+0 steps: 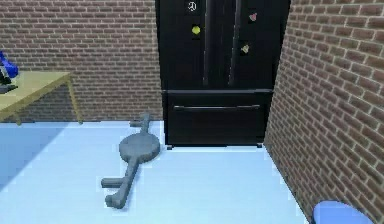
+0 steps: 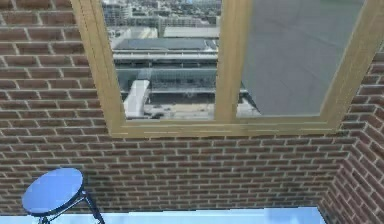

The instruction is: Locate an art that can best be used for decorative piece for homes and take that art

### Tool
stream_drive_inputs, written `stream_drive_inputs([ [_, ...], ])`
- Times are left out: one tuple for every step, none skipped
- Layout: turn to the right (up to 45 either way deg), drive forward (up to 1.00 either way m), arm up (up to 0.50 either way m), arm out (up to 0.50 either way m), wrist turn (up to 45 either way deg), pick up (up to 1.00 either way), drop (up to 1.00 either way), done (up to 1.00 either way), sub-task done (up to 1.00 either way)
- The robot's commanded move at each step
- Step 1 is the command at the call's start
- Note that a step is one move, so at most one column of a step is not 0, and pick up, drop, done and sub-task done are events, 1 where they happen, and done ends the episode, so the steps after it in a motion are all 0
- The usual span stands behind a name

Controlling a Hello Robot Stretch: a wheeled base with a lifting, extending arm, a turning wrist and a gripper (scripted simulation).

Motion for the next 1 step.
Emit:
stream_drive_inputs([
  [-45.0, 0.0, 0.0, 0.0, 0.0, 0.0, 0.0, 0.0, 0.0],
])
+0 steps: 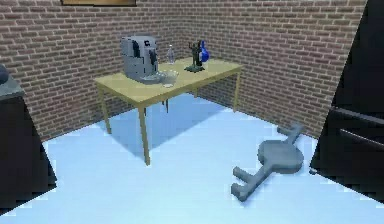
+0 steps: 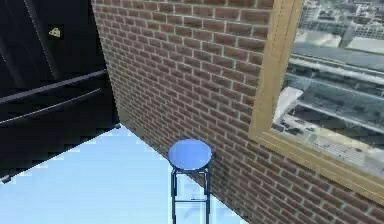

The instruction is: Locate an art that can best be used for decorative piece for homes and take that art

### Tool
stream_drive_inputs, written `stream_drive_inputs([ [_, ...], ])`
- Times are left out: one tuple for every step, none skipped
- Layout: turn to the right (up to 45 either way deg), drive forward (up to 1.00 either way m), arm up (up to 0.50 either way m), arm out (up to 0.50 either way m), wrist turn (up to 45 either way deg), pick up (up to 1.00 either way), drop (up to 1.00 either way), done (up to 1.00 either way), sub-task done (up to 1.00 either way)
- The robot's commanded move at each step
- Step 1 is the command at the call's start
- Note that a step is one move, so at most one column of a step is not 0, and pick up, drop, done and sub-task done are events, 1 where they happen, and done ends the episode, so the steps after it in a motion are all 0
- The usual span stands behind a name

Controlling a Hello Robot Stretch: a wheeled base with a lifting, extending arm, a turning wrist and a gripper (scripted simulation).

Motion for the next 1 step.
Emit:
stream_drive_inputs([
  [0.0, 1.0, 0.0, 0.0, 0.0, 0.0, 0.0, 0.0, 0.0],
])
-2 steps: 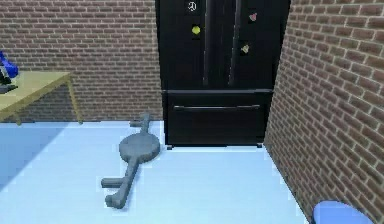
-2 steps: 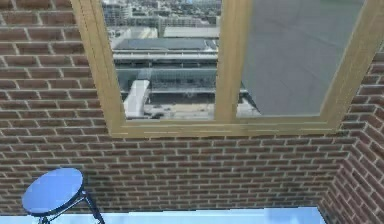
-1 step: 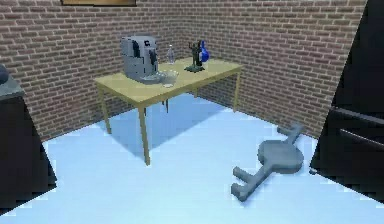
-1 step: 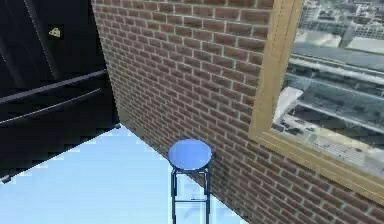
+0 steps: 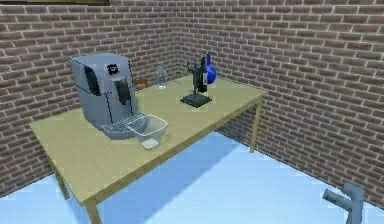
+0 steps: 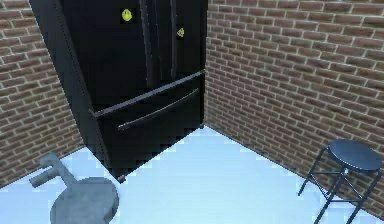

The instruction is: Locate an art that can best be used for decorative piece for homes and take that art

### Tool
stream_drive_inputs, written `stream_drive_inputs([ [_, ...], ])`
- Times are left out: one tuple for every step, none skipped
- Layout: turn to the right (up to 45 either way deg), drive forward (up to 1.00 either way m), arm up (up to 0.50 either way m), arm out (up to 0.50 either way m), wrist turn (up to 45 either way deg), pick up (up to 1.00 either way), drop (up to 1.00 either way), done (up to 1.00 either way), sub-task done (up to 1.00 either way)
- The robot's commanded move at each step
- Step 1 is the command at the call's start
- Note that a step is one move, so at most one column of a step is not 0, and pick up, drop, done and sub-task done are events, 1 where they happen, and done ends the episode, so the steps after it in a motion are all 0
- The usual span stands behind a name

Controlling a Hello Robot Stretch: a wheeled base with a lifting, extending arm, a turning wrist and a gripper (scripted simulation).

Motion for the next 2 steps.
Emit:
stream_drive_inputs([
  [0.0, 0.6, 0.0, 0.0, 0.0, 0.0, 0.0, 0.0, 0.0],
  [-45.0, 0.0, 0.0, 0.0, 0.0, 0.0, 0.0, 0.0, 0.0],
])
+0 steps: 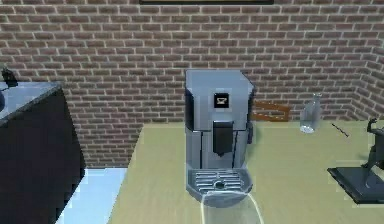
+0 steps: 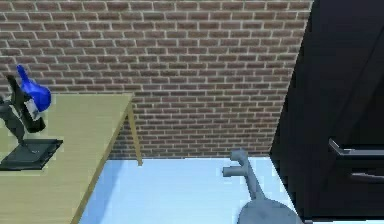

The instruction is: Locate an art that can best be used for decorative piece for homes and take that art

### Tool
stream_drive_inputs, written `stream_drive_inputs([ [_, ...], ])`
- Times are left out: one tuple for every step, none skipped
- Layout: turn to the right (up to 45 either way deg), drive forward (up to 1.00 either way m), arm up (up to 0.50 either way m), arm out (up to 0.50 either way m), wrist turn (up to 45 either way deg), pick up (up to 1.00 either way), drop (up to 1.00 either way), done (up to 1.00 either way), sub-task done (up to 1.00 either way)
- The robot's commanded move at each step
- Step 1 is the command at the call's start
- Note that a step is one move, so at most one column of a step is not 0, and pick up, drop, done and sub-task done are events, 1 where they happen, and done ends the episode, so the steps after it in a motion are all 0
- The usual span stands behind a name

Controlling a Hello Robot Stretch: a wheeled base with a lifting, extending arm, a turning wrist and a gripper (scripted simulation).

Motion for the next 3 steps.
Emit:
stream_drive_inputs([
  [-39.0, 0.0, 0.0, 0.0, 0.0, 0.0, 0.0, 0.0, 0.0],
  [45.0, 0.0, 0.0, 0.0, 0.0, 0.0, 0.0, 0.0, 0.0],
  [45.0, 0.0, 0.0, 0.0, 0.0, 0.0, 0.0, 0.0, 0.0],
])
